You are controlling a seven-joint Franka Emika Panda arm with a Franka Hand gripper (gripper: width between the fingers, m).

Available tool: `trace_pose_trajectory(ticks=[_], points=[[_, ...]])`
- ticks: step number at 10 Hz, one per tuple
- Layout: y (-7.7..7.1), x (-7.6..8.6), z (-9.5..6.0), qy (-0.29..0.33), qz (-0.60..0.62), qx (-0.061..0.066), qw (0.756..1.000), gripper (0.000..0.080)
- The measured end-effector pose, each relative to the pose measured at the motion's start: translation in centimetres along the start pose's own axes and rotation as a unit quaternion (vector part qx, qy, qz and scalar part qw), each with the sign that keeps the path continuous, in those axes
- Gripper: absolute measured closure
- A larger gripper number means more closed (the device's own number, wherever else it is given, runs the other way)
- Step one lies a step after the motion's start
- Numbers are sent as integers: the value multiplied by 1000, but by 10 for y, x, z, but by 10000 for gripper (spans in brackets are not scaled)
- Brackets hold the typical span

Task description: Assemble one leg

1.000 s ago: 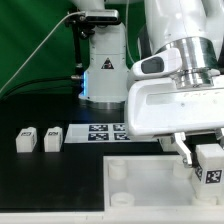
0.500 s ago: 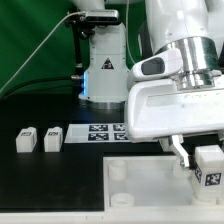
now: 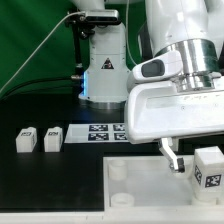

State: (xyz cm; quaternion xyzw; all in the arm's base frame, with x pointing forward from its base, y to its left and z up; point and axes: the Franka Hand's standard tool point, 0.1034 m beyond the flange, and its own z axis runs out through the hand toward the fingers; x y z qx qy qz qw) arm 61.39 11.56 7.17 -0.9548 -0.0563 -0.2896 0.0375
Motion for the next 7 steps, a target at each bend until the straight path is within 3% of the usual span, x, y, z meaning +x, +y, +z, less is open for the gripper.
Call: trace_pose_trajectory(ticks=[4, 7], points=[[0, -1, 1, -5, 0, 1, 1000, 150], [6, 31, -17, -52, 5, 11, 999, 150]])
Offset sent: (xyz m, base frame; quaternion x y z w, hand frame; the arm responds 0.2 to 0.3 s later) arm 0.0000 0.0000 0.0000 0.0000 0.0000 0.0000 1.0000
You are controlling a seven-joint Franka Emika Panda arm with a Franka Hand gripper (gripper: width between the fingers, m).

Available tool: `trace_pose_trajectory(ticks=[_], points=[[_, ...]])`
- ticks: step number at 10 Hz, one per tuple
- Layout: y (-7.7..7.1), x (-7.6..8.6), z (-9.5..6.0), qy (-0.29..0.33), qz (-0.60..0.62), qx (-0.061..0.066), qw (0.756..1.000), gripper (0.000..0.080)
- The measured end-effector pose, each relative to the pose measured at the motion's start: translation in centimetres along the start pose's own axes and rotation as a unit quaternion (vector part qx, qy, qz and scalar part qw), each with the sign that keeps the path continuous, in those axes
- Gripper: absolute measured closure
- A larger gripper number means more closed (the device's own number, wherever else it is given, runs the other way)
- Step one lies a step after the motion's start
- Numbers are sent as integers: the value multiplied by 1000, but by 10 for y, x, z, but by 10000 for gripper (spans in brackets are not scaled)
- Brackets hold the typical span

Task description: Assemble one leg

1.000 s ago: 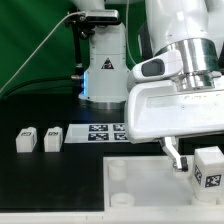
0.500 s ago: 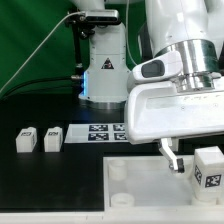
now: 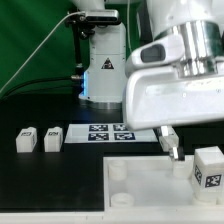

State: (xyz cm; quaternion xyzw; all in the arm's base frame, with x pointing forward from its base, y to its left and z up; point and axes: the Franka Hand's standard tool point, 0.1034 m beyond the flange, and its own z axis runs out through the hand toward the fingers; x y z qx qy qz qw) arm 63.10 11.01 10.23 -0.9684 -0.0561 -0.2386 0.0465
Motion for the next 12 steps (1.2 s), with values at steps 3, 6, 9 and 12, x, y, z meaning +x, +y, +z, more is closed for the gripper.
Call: trace_pose_trajectory(ticks=[3, 6, 9, 12], points=[[4, 3, 4, -127, 14, 24, 991, 150], [1, -11, 8, -295, 35, 41, 954, 150], [-2, -3, 11, -336, 50, 44, 940, 150], [-1, -3, 12, -335, 50, 44, 940, 403]])
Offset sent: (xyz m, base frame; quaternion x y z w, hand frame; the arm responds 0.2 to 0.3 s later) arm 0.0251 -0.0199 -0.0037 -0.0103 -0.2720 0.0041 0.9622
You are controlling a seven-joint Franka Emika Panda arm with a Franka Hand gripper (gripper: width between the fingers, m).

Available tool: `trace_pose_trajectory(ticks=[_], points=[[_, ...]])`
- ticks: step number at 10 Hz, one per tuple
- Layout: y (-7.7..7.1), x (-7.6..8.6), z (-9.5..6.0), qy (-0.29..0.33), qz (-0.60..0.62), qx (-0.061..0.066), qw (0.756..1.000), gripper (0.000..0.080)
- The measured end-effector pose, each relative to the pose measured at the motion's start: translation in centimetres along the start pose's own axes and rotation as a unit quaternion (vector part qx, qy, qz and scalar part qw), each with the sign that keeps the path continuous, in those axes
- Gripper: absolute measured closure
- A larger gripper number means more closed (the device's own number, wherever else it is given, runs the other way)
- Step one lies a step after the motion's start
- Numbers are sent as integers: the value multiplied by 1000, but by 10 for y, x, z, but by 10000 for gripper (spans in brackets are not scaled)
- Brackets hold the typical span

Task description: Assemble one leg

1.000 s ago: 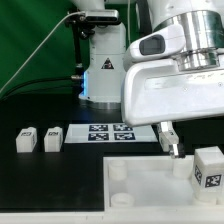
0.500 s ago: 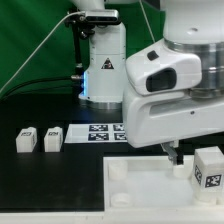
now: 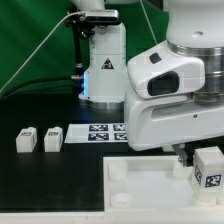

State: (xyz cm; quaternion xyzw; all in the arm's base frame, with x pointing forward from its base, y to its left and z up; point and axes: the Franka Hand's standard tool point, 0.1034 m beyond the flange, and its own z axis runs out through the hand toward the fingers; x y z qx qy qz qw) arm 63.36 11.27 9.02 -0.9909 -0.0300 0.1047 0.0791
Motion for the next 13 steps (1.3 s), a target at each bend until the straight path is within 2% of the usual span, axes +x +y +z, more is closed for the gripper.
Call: trace_pose_trajectory(ticks=[1, 2, 4, 5, 7, 9, 12, 13], points=[[1, 0, 0, 0, 0, -1, 1000, 403], [1, 0, 0, 0, 0, -1, 1000, 505], [0, 3, 0, 15, 22, -2, 1000, 505], [0, -2, 0, 45, 59, -6, 997, 505], [-1, -12, 2, 73, 182, -1, 981, 505], [1, -12, 2, 87, 317, 14, 944, 505], [2, -7, 1, 96, 479, 39, 872, 504], [0, -6, 1, 96, 535, 47, 838, 504]])
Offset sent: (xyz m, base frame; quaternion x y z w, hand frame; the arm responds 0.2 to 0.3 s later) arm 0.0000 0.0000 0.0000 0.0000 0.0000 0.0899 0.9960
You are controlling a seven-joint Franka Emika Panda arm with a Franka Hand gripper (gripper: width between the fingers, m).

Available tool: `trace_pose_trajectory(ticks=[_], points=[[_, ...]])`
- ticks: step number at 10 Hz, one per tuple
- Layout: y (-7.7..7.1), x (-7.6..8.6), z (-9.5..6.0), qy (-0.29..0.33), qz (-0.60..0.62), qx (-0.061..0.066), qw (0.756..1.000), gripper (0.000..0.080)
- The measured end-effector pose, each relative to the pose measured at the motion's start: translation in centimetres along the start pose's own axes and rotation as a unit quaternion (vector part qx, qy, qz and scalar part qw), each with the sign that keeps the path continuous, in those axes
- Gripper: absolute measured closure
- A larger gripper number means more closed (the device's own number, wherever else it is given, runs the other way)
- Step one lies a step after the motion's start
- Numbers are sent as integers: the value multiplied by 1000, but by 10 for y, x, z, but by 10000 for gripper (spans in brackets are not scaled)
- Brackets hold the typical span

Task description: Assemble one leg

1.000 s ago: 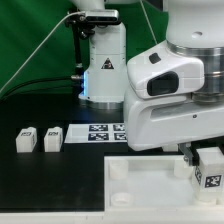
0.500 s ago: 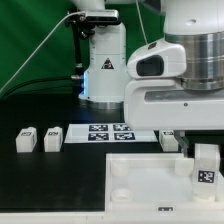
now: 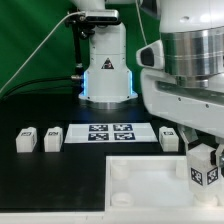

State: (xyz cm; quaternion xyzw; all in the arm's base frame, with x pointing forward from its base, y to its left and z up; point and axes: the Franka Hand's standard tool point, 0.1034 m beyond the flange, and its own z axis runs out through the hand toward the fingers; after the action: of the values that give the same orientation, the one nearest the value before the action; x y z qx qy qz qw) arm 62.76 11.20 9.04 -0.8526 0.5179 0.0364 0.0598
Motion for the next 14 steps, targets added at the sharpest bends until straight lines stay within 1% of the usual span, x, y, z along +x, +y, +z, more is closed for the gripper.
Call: trace_pose_trajectory(ticks=[2, 4, 5, 6, 7, 8, 9, 11, 12, 13, 14], points=[[-1, -2, 1, 1, 92, 3, 996, 504], [-1, -3, 1, -2, 112, 4, 994, 504], [-1, -4, 2, -2, 108, 4, 994, 404], [-1, -3, 2, -1, 86, 4, 996, 404], [0, -2, 2, -2, 0, 1, 1000, 229], [-3, -4, -1, -9, -52, -7, 999, 166], [-4, -3, -2, -7, -126, -10, 992, 155], [-3, -2, -1, -8, -228, -10, 974, 151], [-3, -3, -1, -8, -283, -10, 959, 151], [-2, -7, 3, 2, -353, -30, 935, 151], [-2, -10, 5, 6, -462, -43, 886, 151]])
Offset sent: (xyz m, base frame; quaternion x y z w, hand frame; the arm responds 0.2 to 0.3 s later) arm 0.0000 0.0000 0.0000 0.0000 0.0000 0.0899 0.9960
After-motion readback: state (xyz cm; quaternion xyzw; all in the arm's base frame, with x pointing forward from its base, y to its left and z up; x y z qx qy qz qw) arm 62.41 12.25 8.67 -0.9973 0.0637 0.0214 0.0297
